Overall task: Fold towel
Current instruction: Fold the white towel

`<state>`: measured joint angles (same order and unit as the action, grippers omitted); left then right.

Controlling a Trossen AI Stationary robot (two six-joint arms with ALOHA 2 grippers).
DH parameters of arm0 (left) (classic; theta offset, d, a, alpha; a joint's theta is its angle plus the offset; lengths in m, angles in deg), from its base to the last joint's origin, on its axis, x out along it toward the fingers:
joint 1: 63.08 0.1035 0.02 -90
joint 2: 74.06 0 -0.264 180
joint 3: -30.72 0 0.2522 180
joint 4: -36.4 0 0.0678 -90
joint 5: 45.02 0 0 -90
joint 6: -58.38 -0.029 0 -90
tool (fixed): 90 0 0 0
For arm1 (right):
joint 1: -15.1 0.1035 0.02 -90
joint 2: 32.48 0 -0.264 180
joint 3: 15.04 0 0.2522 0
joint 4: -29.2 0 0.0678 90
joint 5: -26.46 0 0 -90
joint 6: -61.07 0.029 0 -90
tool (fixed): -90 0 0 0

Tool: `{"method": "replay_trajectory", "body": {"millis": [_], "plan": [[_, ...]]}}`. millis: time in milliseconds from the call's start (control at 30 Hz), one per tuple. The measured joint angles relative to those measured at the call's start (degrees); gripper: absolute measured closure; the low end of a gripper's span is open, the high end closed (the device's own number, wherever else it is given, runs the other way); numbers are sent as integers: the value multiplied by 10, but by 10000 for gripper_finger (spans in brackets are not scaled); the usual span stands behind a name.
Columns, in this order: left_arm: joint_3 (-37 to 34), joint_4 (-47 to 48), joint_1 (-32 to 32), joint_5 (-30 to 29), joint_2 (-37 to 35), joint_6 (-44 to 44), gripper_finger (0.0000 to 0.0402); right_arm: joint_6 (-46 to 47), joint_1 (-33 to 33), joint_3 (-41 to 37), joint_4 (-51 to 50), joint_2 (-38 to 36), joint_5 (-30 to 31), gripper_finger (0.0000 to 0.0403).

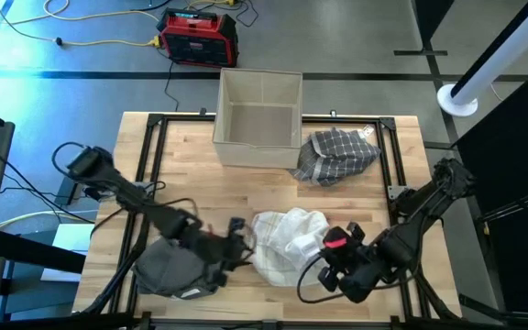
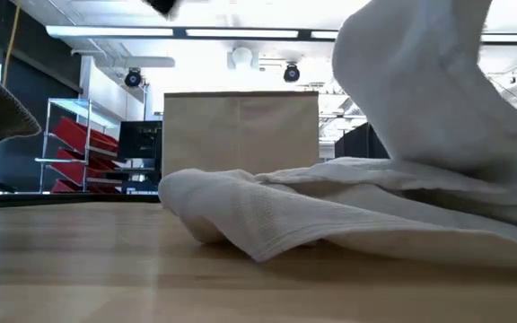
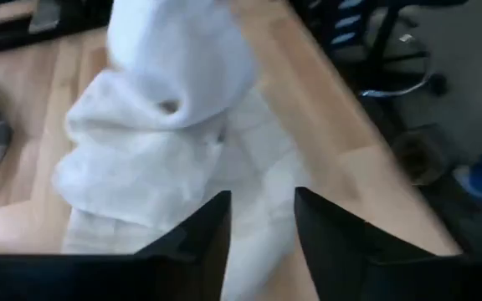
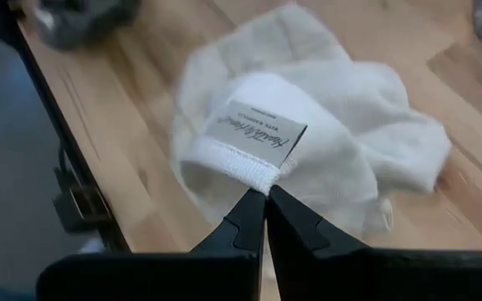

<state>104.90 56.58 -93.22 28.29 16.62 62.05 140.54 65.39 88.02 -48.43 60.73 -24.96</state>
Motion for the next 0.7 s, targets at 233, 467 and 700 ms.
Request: {"method": "replay_trajectory", "body": {"millis": [233, 467, 700], "plan": [[16, -81, 41, 54, 134, -114, 225, 0, 30, 8, -16, 1, 33, 403], [36, -74, 51, -52, 186, -146, 222, 0, 36, 8, -31, 1, 49, 403], [38, -67, 76, -28, 185, -144, 222, 0, 38, 8, -45, 1, 53, 403]]}}
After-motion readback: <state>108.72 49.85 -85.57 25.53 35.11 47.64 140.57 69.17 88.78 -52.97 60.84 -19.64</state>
